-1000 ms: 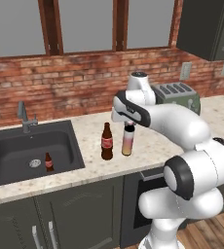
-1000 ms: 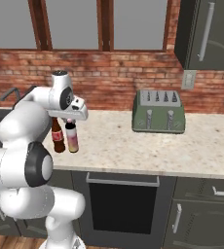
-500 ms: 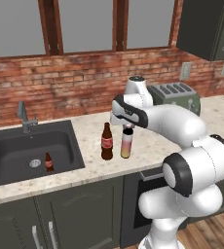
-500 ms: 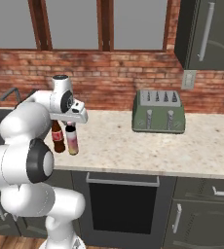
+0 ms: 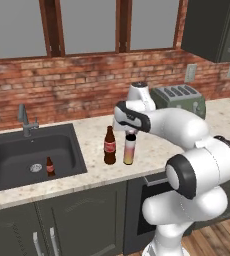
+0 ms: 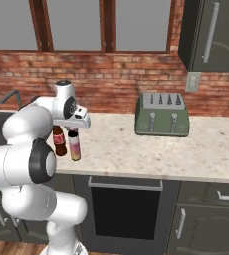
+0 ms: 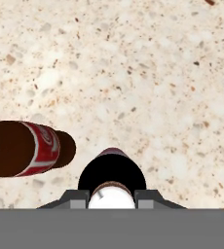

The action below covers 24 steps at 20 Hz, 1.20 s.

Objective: Place the large bottle from the dining counter next to the other large bottle outside the sink, and place the small bottle from the dining counter next to the other small bottle inside the sink.

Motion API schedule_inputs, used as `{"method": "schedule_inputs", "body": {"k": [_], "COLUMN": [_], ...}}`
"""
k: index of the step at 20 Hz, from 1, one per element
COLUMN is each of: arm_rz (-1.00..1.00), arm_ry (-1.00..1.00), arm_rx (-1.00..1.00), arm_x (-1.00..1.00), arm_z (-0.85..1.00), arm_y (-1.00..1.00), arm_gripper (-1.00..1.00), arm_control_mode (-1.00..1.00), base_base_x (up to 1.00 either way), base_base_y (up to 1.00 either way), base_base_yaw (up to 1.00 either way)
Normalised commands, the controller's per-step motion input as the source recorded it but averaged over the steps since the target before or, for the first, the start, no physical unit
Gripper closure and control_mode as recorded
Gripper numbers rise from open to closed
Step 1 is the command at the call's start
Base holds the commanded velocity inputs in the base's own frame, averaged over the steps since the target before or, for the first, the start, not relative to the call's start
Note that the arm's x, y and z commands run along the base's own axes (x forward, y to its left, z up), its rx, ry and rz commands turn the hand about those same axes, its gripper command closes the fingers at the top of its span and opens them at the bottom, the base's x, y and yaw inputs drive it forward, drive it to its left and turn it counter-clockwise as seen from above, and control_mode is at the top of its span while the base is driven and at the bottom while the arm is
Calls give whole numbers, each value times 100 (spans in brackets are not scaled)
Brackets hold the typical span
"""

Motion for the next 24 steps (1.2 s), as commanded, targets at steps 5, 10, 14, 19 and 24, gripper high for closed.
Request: {"method": "schedule_inputs", "body": {"k": [5, 10, 14, 19, 24], "arm_rz": [0, 0, 0, 0, 0], "arm_ry": [0, 0, 0, 0, 0], "arm_rx": [0, 0, 0, 0, 0], "arm_x": [19, 7, 0, 0, 0], "arm_z": [-14, -6, 0, 0, 0], "arm_y": [0, 0, 0, 0, 0], "arm_gripper": [100, 100, 100, -100, -100], "arm_control_mode": [-100, -100, -100, -100, -100], "base_base_x": [0, 0, 0, 0, 0], "base_base_y": [0, 0, 0, 0, 0], "base_base_yaw": [0, 0, 0, 0, 0]}}
